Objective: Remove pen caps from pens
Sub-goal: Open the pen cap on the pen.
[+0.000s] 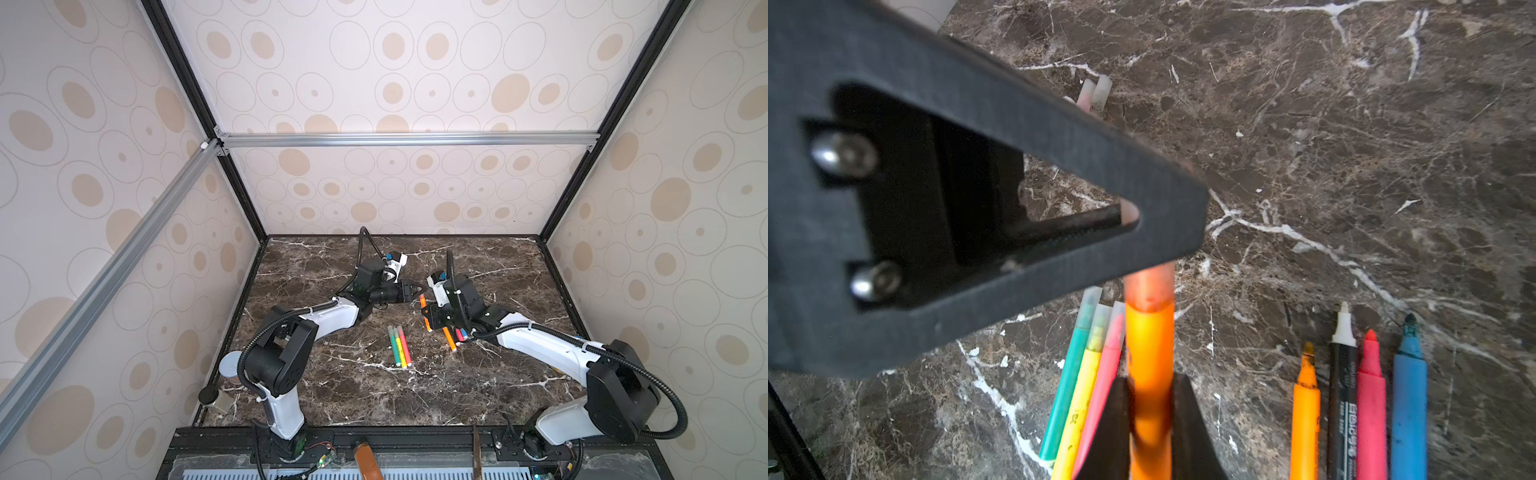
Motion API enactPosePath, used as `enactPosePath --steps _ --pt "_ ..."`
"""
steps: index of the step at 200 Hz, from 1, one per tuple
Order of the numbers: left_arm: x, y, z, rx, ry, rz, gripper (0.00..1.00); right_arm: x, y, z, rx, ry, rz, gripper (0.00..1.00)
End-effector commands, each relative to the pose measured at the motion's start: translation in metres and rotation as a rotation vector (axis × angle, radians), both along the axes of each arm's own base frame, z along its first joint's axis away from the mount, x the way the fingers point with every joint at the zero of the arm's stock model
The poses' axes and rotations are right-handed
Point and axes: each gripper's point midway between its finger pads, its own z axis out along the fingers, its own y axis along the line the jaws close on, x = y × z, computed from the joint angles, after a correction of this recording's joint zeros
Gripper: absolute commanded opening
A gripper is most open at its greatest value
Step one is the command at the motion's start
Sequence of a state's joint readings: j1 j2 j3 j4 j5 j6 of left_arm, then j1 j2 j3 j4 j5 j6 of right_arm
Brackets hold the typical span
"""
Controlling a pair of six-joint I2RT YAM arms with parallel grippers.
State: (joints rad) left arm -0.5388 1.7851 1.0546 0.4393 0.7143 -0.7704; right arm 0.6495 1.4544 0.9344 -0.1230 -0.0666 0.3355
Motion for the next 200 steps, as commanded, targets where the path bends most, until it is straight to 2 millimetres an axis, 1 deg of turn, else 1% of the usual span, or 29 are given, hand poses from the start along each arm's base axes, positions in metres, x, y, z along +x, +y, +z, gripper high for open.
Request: enactPosePath --steps 1,22,44,117,125,127,130,135,141,147,159,176,200 --pt "0.002 -0.01 0.013 -0.024 -0.024 -0.023 0.28 0.002 -0.003 0.004 0.009 -0.021 -0.021 0.0" --pt "0.001 -0.011 0.012 -0.023 -0.023 -0.024 0.31 0.003 -0.003 0.004 0.01 -0.026 -0.024 0.0" --pt "0.001 -0.011 0.01 -0.022 -0.021 -0.026 0.32 0.004 -0.004 0.003 0.009 -0.029 -0.027 0.0" --pt "-0.002 -0.016 0.012 -0.037 -0.02 -0.044 0.16 0.004 -0.003 -0.002 0.005 -0.019 -0.028 0.0" --pt "-0.002 -0.016 0.012 -0.038 -0.021 -0.045 0.13 0.004 -0.003 -0.002 0.008 -0.017 -0.025 0.0" --pt "-0.002 -0.016 0.012 -0.038 -0.022 -0.044 0.11 0.004 -0.002 -0.003 0.008 -0.016 -0.023 0.0" --pt "-0.002 -0.016 0.013 -0.038 -0.021 -0.044 0.08 0.004 -0.001 -0.003 0.009 -0.014 -0.02 0.01" --pt "-0.002 -0.016 0.013 -0.039 -0.022 -0.044 0.04 0.004 -0.001 -0.003 0.012 -0.009 -0.019 0.06" --pt "-0.002 -0.016 0.013 -0.039 -0.023 -0.045 0.0 0.004 0.0 -0.004 0.014 -0.005 -0.015 0.15" --pt "-0.002 -0.016 0.014 -0.041 -0.023 -0.044 0.0 0.003 0.001 -0.005 0.018 0.0 -0.01 0.21" --pt "-0.002 -0.017 0.016 -0.049 -0.027 -0.044 0.0 0.003 0.002 -0.007 0.022 0.006 -0.009 0.29" --pt "-0.003 -0.018 0.019 -0.059 -0.026 -0.048 0.0 0.005 0.004 -0.01 0.026 0.008 -0.01 0.33" --pt "-0.004 -0.02 0.021 -0.073 -0.023 -0.056 0.0 0.009 0.005 -0.013 0.031 0.008 -0.012 0.31"
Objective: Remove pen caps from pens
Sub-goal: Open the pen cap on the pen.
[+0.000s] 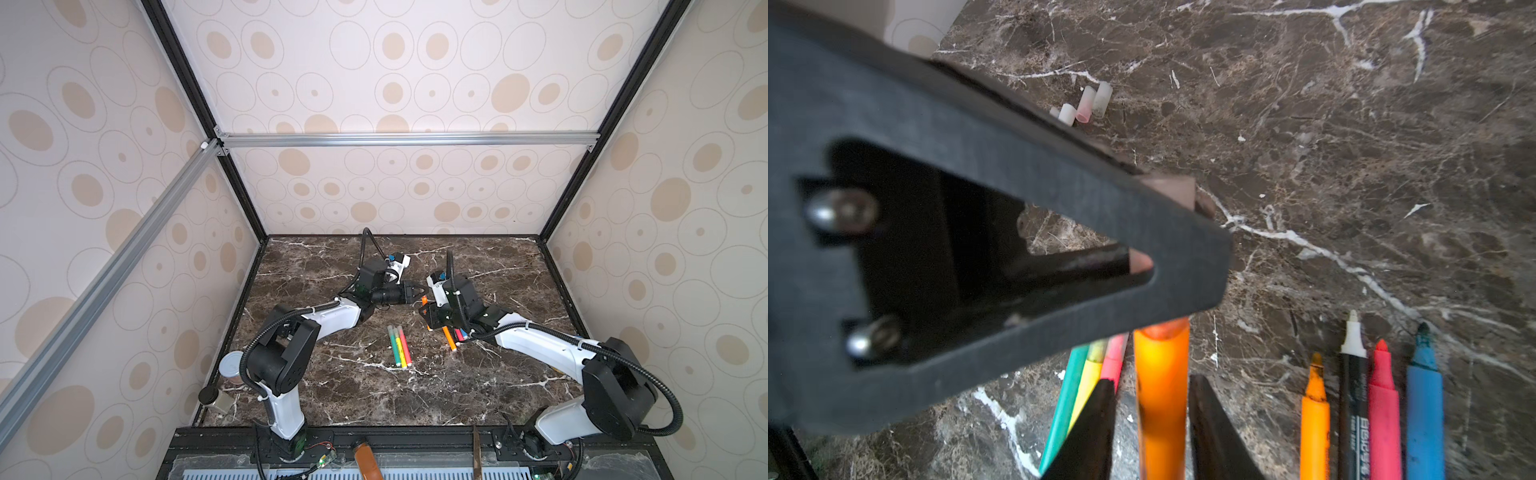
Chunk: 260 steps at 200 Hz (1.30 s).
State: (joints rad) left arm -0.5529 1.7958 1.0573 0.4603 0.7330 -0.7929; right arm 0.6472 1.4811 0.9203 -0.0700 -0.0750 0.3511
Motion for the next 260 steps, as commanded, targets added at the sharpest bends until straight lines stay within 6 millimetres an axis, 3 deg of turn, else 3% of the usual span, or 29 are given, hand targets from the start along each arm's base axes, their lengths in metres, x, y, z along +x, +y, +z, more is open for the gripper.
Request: enactPosePath --steps 1,51,87,184,215,260 --pt "0.001 -0.012 0.02 -0.054 -0.035 -0.031 0.0 0.005 0.001 -0.006 0.012 0.006 -0.006 0.31" --pt "0.001 -0.012 0.022 -0.056 -0.04 -0.03 0.0 0.011 0.003 -0.008 0.02 -0.006 -0.012 0.0" --pt "0.017 -0.006 0.017 0.036 -0.07 0.006 0.0 0.002 -0.001 -0.019 0.003 0.018 -0.003 0.0" --pt "0.118 0.025 0.082 0.097 -0.211 0.138 0.0 -0.048 -0.019 -0.045 -0.002 0.111 0.046 0.0" --pt "0.139 0.036 0.097 0.121 -0.244 0.191 0.0 -0.059 -0.015 -0.049 -0.002 0.135 0.069 0.0" --pt "0.154 0.055 0.109 0.15 -0.275 0.257 0.0 -0.067 -0.014 -0.056 0.005 0.18 0.066 0.0"
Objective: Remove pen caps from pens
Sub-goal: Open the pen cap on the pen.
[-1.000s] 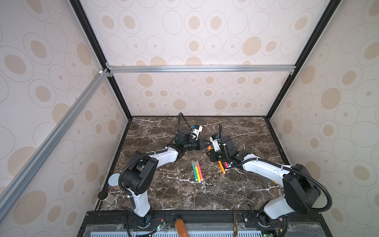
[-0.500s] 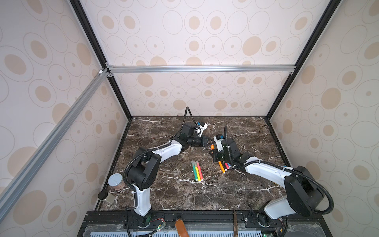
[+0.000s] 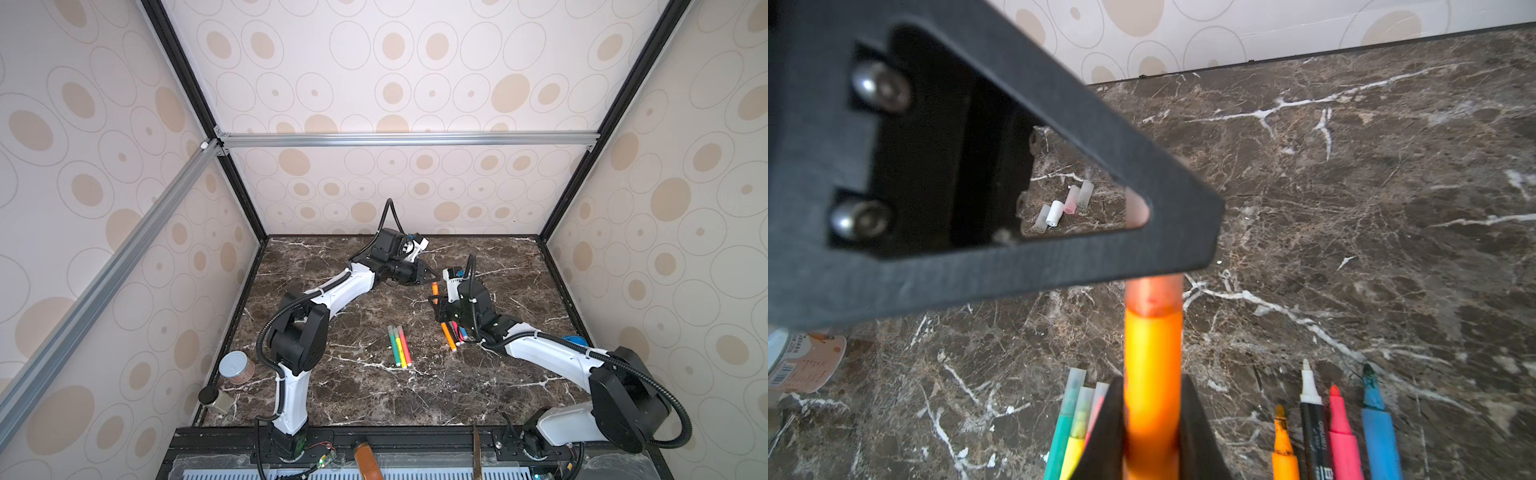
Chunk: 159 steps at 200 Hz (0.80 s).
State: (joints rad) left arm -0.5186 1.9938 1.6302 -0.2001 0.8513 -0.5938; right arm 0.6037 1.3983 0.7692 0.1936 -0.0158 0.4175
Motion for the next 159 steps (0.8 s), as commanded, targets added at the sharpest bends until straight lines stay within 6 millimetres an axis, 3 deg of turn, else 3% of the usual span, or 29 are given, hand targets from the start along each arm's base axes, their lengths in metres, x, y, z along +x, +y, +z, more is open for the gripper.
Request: enactPosePath --steps 1,57,159 --pt "0.117 0.075 0.081 0.001 -0.398 0.371 0.0 -0.084 0.008 -0.076 -0.115 0.321 0.208 0.0" --pt "0.129 0.092 0.089 0.015 -0.416 0.416 0.0 -0.099 0.013 -0.086 -0.135 0.364 0.251 0.0" --pt "0.141 0.1 0.086 0.03 -0.415 0.429 0.0 -0.123 0.013 -0.093 -0.207 0.449 0.358 0.0"
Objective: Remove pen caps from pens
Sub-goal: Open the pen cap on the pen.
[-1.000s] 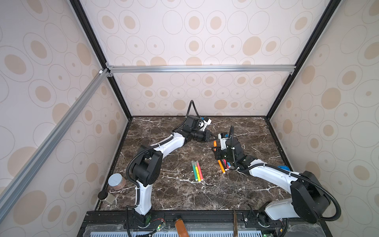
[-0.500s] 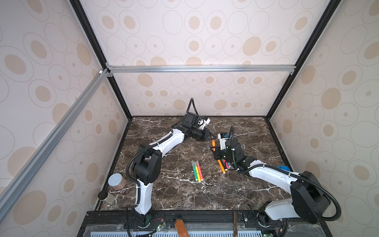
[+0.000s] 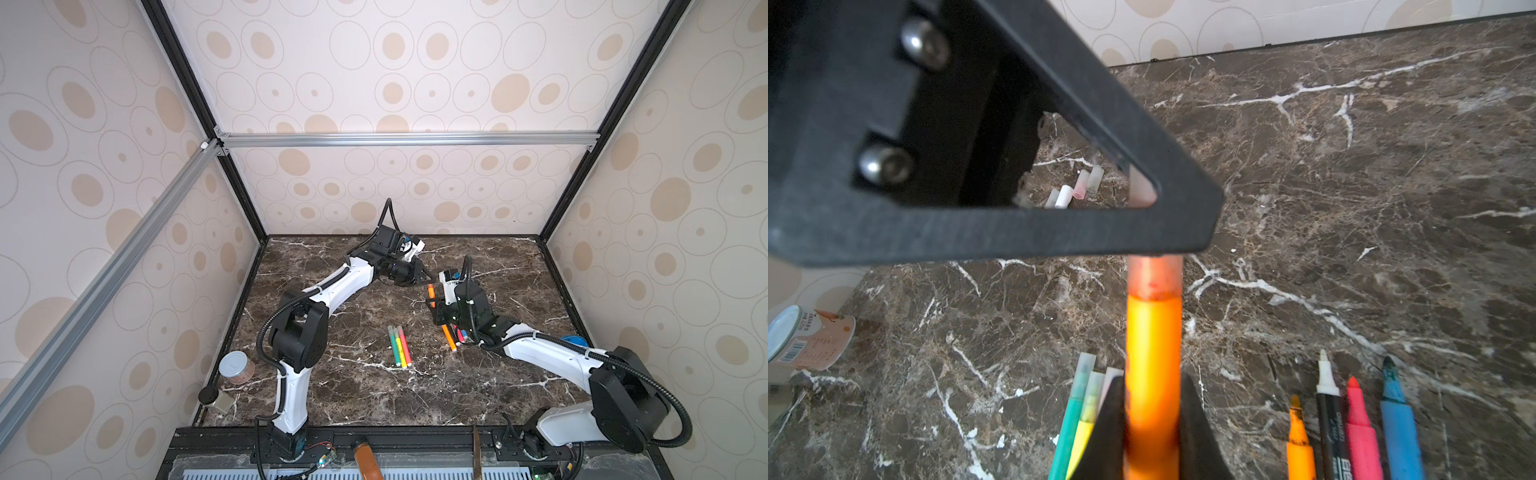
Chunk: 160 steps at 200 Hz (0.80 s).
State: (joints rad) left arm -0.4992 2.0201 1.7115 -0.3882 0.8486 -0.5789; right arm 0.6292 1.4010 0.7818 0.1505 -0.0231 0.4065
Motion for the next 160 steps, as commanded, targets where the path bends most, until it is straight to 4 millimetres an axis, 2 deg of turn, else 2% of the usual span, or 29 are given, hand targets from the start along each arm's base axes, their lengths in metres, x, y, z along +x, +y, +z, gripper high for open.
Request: enactPosePath --steps 1,38,62,107,123,145,160 --pt "0.142 0.088 0.096 -0.011 -0.53 0.4 0.0 -0.114 0.005 -0.089 -0.189 0.428 0.32 0.0" --pt "0.143 0.088 0.099 -0.014 -0.535 0.401 0.0 -0.124 0.004 -0.097 -0.226 0.49 0.372 0.0" --pt "0.145 0.092 0.099 -0.006 -0.536 0.409 0.0 -0.128 0.005 -0.094 -0.207 0.495 0.38 0.0" --pt "0.156 0.12 0.096 0.007 -0.529 0.457 0.0 -0.14 -0.005 -0.09 -0.174 0.501 0.349 0.0" --pt "0.159 0.13 0.101 0.005 -0.536 0.475 0.0 -0.145 -0.009 -0.092 -0.179 0.508 0.34 0.0" --pt "0.161 0.139 0.106 0.006 -0.544 0.491 0.0 -0.142 -0.012 -0.087 -0.183 0.482 0.321 0.0" --pt "0.16 0.145 0.102 0.019 -0.537 0.504 0.0 -0.135 -0.012 -0.08 -0.188 0.459 0.305 0.0"
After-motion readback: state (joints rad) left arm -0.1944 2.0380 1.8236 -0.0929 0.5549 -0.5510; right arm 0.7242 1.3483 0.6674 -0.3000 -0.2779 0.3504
